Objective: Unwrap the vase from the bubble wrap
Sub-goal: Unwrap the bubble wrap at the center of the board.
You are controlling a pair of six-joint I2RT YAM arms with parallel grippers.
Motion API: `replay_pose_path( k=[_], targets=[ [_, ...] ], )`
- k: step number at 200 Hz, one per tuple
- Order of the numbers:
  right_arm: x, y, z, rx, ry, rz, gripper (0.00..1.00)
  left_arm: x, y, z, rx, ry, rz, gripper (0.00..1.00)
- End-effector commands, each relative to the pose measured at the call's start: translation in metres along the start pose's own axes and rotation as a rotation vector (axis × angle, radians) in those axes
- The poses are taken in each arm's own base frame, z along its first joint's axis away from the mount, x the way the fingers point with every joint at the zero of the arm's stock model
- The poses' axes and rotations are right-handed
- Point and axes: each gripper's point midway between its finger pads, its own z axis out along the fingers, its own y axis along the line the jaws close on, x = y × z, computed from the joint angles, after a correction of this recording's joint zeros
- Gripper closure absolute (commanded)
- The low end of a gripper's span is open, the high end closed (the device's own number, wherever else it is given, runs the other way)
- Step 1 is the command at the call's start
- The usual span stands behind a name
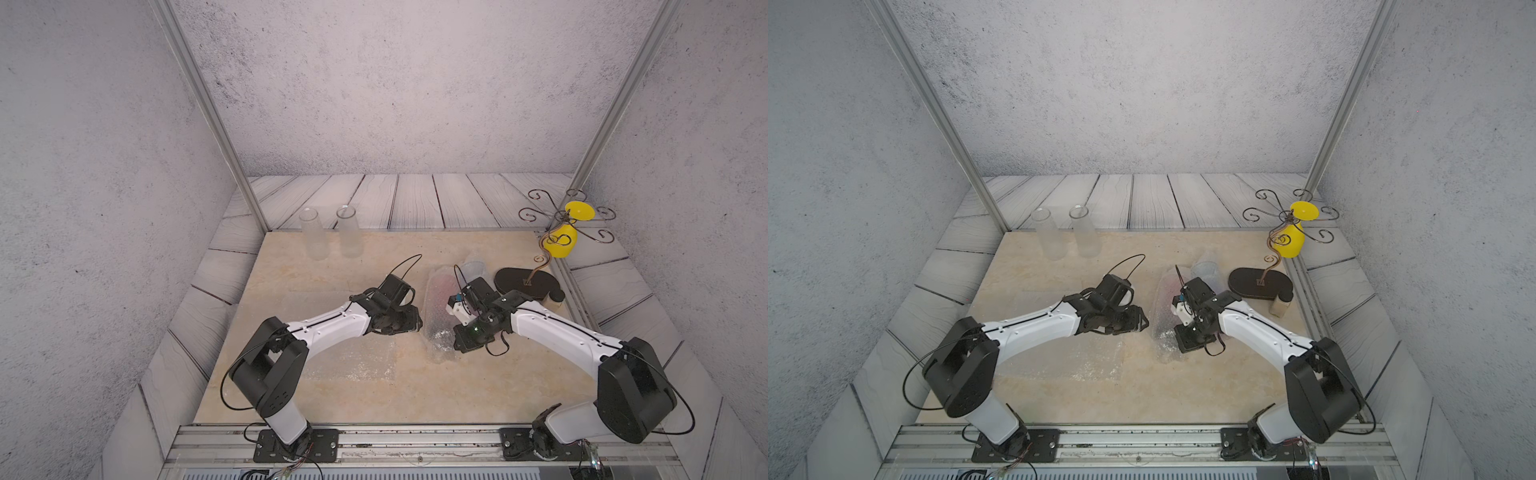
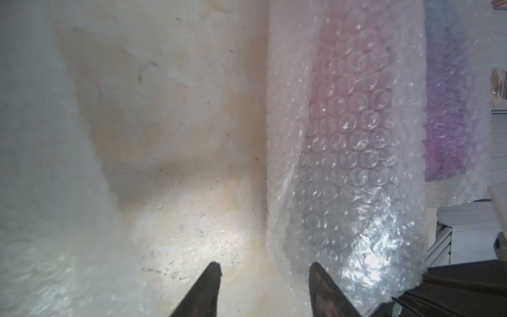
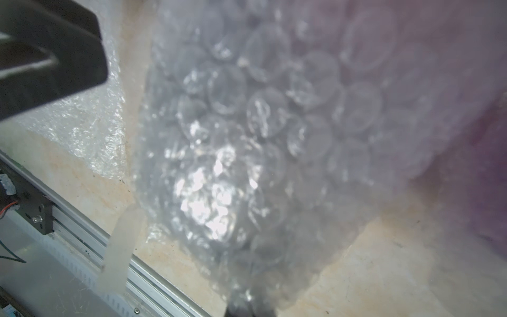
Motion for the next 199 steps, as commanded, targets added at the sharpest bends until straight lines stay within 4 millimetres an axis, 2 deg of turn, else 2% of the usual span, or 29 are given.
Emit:
replay_pose_path(
  k=[1,31,49,78,85,91,118,141,163,183,199],
  targets=[
    [0.011,-0.003,-0.009,0.025,0.013,-0.002,0.94,0.0,-0.012,0.008,0.058,0.025,-0.003,0.46],
    [0.012,-0.004,-0.008,0.027,0.013,0.001,0.95,-0.004,-0.011,0.021,0.059,0.031,-0.018,0.46],
    [0.012,-0.004,-0.008,0.024,0.011,0.002,0.95,-0.003,-0.01,0.029,0.051,0.05,-0.015,0.5],
    [0.012,-0.004,-0.01,0.025,0.001,0.001,0.94,0.001,-0.009,0.037,0.06,0.079,-0.01,0.78],
    [0.012,-0.004,-0.011,0.024,-0.005,0.002,0.94,0.003,-0.009,0.037,0.065,0.084,-0.007,0.87],
    [0.012,-0.004,-0.012,0.022,-0.009,0.002,0.94,0.005,-0.008,0.035,0.068,0.086,-0.006,1.0],
    [0.014,-0.004,-0.017,0.017,-0.021,-0.009,0.94,0.017,0.006,0.021,0.028,0.09,0.016,1.0],
    [0.025,-0.007,-0.021,0.033,-0.017,-0.012,0.94,0.031,0.026,-0.002,-0.044,0.084,0.043,1.0],
    [0.023,-0.006,-0.029,0.034,-0.055,-0.016,0.91,0.044,0.046,-0.025,-0.106,0.081,0.06,1.0],
    [0.026,-0.007,-0.022,0.032,-0.011,-0.002,0.91,0.055,0.058,-0.038,-0.14,0.089,0.073,1.0],
    [0.027,-0.007,-0.018,0.023,0.022,0.003,0.89,0.061,0.06,-0.044,-0.142,0.097,0.083,1.0]
  ],
)
